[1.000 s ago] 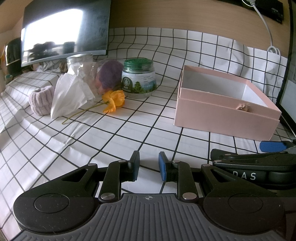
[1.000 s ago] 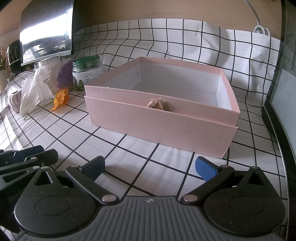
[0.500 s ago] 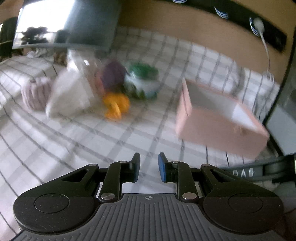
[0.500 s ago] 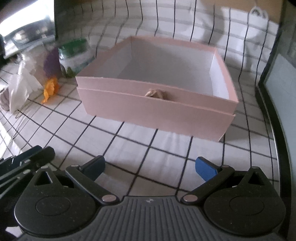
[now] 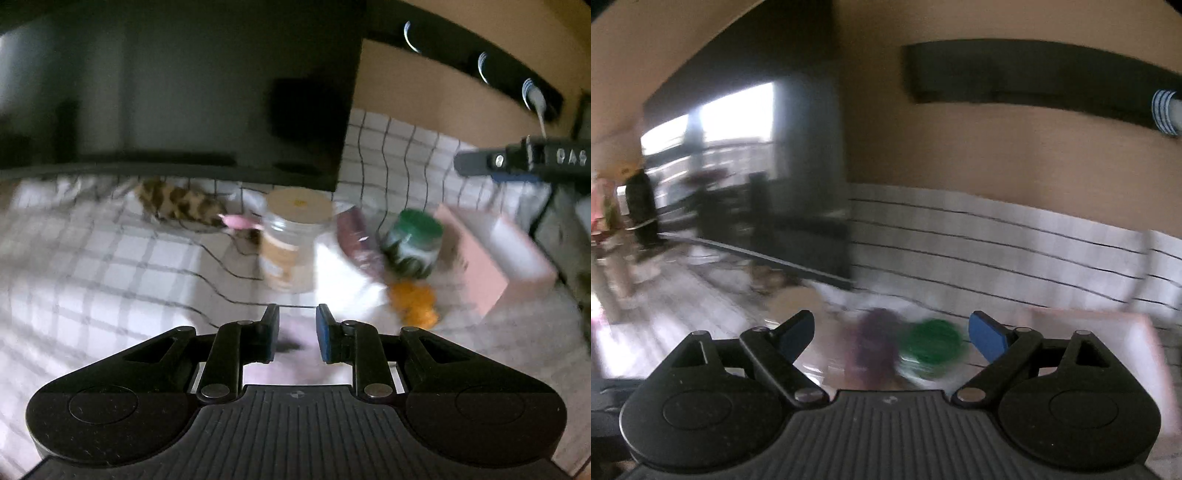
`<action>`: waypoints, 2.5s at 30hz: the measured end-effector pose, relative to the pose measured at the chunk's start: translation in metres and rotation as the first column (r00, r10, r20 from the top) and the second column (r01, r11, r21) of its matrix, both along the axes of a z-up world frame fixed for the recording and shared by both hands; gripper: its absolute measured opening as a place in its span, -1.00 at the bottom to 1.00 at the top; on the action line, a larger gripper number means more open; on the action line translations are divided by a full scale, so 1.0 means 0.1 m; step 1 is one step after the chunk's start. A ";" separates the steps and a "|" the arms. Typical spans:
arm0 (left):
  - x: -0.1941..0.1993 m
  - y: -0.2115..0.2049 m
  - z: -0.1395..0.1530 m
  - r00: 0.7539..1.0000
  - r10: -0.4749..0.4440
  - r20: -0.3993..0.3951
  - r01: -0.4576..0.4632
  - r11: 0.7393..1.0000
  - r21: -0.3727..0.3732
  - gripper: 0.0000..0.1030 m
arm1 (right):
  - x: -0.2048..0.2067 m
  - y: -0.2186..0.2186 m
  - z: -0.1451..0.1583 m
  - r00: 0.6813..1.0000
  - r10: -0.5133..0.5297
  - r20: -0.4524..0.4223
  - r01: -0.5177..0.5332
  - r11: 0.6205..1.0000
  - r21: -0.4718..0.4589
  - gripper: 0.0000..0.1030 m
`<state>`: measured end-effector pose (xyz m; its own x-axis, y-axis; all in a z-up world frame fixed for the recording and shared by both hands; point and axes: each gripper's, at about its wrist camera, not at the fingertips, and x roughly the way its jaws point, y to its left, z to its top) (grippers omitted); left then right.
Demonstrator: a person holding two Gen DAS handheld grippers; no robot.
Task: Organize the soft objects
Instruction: 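Grasp the pink fuzzy scrunchie with the left gripper, then grasp the white tissue with the right gripper while the left carries the scrunchie, then lower the scrunchie into the pink box and open the left gripper while the right holds the tissue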
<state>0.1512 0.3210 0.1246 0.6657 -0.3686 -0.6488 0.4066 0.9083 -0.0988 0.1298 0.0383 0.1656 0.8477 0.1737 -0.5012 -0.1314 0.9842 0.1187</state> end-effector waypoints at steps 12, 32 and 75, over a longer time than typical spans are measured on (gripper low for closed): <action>0.95 -0.09 -0.55 0.850 -0.391 -0.354 0.451 0.886 0.105 -0.53 | -0.15 0.40 -0.26 0.986 -0.097 -0.133 0.075 0.985 -0.157 0.77; 0.51 0.58 -0.54 0.969 0.016 -0.248 -0.025 0.999 -0.034 -0.68 | -0.08 0.96 -0.55 0.989 0.050 -0.137 -0.098 0.922 -0.376 0.31; 1.11 -2.21 0.99 0.956 -0.271 -0.110 0.200 0.882 -0.427 -0.62 | 0.04 -1.49 1.00 0.990 -0.113 0.084 0.128 0.972 -0.198 -0.93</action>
<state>0.2622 0.1001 0.2237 0.4249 -0.7558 -0.4982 0.5498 0.6527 -0.5213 0.1333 -0.1111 0.2653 0.8910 -0.0311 -0.4529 -0.0111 0.9958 -0.0903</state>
